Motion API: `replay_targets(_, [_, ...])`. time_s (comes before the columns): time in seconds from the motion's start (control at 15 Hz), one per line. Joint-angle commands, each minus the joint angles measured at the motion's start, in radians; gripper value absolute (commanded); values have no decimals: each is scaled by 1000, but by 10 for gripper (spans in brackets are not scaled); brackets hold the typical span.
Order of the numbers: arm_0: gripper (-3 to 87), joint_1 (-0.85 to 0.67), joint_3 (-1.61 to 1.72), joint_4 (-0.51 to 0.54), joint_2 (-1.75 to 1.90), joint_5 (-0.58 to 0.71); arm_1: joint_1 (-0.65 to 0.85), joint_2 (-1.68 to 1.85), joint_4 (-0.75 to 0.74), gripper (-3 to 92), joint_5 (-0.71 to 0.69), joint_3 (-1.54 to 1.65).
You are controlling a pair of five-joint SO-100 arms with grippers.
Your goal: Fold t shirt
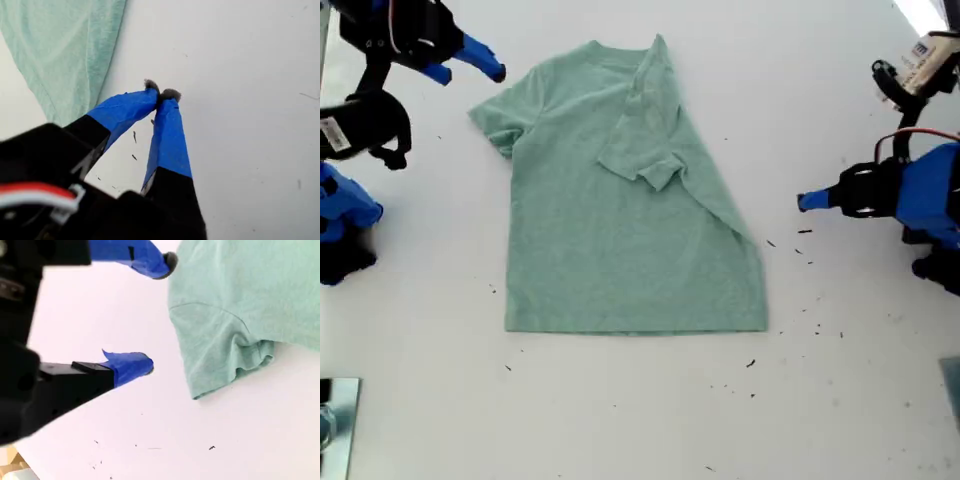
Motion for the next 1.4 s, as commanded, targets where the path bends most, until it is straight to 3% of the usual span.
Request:
replay_targets(0.0, [261,-32,126,-138,-28,6,-18,6,11,25,6,61])
replay_targets(0.27, [241,-86,414,-491,-193,-20,-40,6,12,25,14,61])
replay_targets(0.4, [200,-87,445,-598,-311,-29,-41,6,12,25,11,61])
replay_targets(0.47, [20,-72,437,-603,-295,-32,-43,6,12,25,8,61])
replay_targets(0.6, [-3,-3,376,-522,-107,-67,-43,6,12,25,9,61])
replay_targets(0.73, [-3,34,169,-353,14,-74,-44,6,12,25,11,61])
replay_targets(0.87, [-3,51,-9,-249,61,-63,-44,6,12,25,14,61])
replay_targets(1.13, [-3,112,-46,-314,-49,-60,-48,6,12,25,23,61])
replay_targets(1.33, [-3,304,-291,-388,-291,-129,-61,6,12,25,32,61])
